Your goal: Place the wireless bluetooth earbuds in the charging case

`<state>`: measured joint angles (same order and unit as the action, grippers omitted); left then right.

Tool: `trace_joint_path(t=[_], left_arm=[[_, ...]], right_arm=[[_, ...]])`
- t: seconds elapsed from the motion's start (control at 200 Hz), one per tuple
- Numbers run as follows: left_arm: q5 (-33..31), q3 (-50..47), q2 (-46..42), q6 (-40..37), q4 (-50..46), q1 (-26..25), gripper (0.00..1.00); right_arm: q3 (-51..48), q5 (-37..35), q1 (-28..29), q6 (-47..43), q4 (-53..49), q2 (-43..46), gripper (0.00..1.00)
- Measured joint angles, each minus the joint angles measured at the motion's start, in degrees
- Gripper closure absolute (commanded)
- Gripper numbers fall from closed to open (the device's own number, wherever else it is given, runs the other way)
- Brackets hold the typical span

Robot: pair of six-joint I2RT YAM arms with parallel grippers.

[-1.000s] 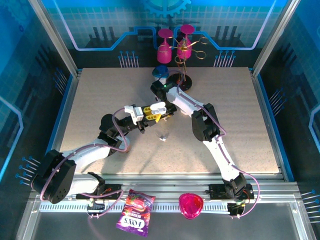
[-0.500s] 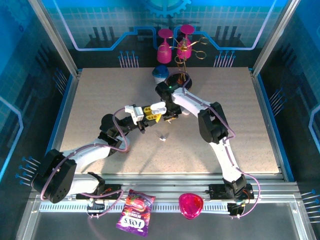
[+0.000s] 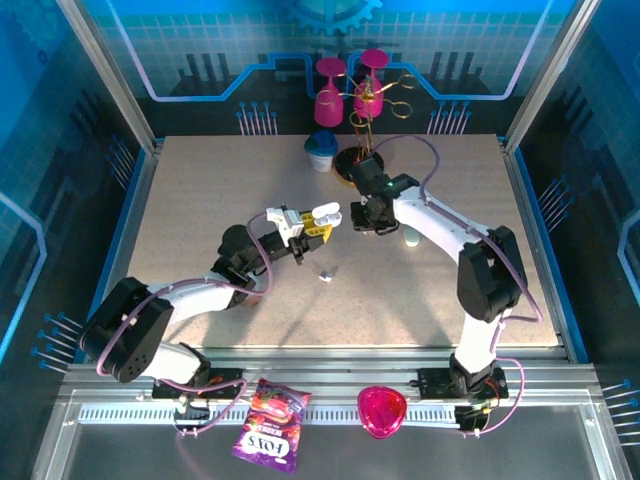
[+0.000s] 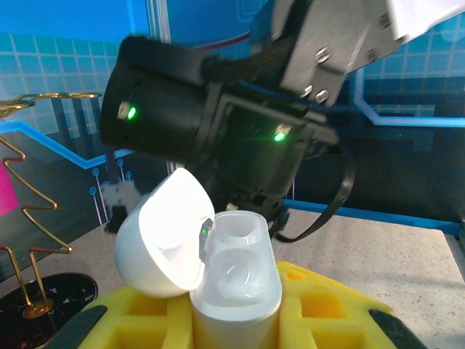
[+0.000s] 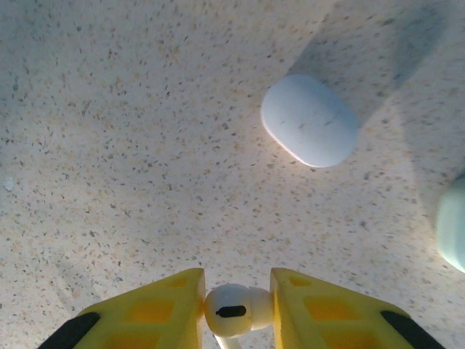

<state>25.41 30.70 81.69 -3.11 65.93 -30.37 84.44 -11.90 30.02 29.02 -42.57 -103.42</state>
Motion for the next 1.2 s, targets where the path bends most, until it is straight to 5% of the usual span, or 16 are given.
trace_joint_path(t=[0.685, 1.196], left_arm=[[-14.34, 2.80, 8.02, 4.66, 5.01, -4.70, 1.00], [-16.61, 5.46, 10.19, 7.85, 6.38, -7.61, 1.00]], right_arm=[[-16.24, -13.27, 6.80, -1.88, 20.06, 26.73, 0.72], [-16.22, -14.21, 14.97, -5.73, 26.47, 29.59, 0.72]])
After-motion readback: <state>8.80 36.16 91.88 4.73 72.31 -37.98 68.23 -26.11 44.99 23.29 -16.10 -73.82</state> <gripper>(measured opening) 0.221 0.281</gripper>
